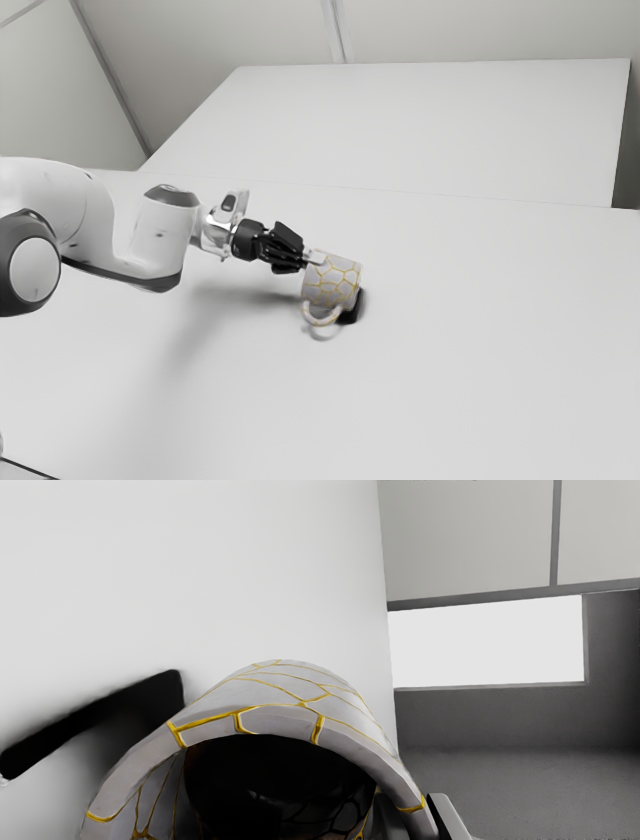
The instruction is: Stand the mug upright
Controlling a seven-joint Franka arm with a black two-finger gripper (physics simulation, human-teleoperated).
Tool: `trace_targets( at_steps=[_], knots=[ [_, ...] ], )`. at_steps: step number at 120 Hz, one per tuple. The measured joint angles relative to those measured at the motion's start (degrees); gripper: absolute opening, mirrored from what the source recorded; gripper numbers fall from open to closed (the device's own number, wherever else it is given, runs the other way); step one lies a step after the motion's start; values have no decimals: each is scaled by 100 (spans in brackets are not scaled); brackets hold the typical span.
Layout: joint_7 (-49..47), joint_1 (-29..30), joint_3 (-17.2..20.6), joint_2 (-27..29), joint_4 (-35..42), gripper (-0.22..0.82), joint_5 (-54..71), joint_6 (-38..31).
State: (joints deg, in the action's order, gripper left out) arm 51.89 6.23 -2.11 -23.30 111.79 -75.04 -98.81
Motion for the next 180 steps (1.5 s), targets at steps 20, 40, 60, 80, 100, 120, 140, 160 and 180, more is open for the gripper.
trace_targets(
  at_steps=[20,40,60,80,100,120,140,160,180],
  knots=[
    [99,10,-19,417,8,-15,190,21],
    [-259,0,-26,1075,-133,-17,1912,-291],
    [-859,-91,-5,1361,-523,-18,4204,-712],
    [-1544,-149,28,1465,-593,-18,6198,-1168],
    [-2202,-158,30,1706,-21,-18,7072,-1633],
    [-2814,-200,37,1708,308,-18,7591,-1954],
    [-3299,-271,38,1342,337,-18,7735,-2213],
    [-3660,-286,37,1150,344,-8,7744,-2362],
    [-3906,-336,64,1125,354,27,7631,-2415]
  ],
)
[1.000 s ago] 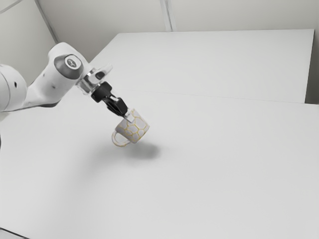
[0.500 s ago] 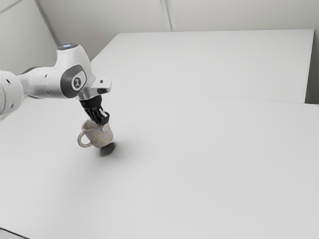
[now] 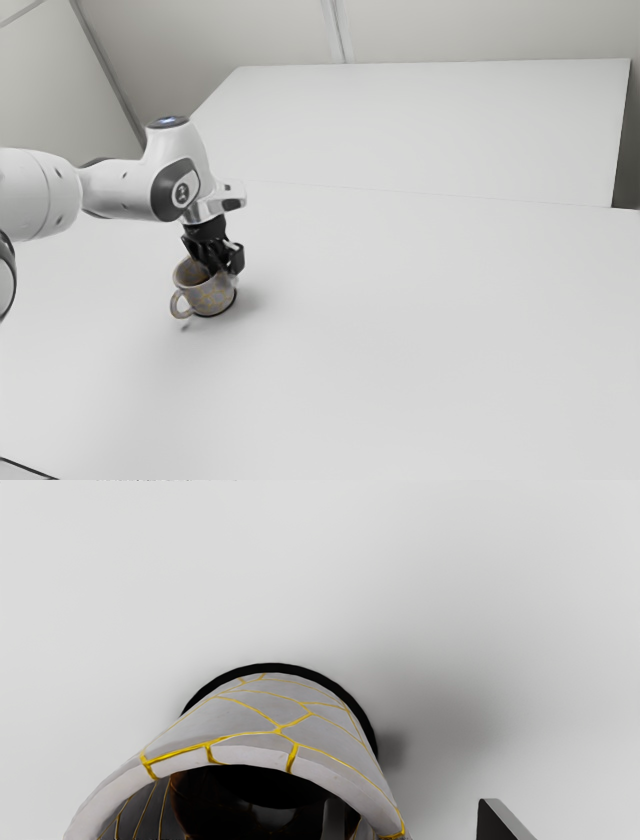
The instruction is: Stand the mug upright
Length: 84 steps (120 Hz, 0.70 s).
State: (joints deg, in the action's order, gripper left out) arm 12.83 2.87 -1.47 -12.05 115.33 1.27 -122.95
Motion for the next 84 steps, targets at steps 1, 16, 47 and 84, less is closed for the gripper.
trace_targets(
  at_steps=[1,16,47,84],
  knots=[
    [-11,-1,5,6,-1,28,-3,-1],
    [-151,-37,36,344,-55,42,-40,61],
    [-346,-87,61,503,-1530,55,-237,1110],
    [-498,-84,61,83,-3342,59,-256,2446]
  ],
)
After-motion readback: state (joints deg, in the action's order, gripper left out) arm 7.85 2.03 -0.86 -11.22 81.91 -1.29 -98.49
